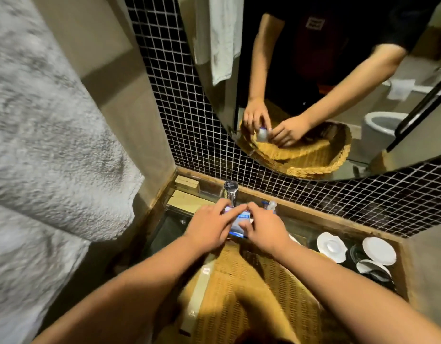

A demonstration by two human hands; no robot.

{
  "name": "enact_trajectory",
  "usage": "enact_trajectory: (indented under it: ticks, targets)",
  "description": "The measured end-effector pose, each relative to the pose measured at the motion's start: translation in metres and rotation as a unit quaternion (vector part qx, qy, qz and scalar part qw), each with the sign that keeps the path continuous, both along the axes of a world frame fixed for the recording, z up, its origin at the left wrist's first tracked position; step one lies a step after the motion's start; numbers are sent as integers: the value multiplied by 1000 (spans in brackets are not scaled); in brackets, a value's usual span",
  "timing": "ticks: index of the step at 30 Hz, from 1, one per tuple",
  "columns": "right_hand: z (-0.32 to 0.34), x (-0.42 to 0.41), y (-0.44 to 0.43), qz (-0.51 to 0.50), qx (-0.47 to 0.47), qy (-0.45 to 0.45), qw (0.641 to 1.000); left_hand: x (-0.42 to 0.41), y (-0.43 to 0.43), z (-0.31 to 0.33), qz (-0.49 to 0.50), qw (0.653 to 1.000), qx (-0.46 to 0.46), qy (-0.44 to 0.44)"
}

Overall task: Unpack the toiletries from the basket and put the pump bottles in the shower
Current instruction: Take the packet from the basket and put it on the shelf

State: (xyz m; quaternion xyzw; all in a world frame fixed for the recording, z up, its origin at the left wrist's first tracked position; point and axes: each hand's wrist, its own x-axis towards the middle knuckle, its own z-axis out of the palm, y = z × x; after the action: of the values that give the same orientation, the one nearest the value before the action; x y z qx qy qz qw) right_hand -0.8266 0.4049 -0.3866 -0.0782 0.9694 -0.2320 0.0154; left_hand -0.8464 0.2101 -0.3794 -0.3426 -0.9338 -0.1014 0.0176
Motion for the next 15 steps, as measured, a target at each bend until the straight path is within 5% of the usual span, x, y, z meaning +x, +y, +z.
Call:
enact_trajectory:
  ticks: [7,15]
  targets:
    - [56,-65,-30,-21,-13,73,997,-60,-15,54,89,993,74,7]
    - [43,-92,-69,28,44,82,995,-114,-43,49,130,982,133,-35]
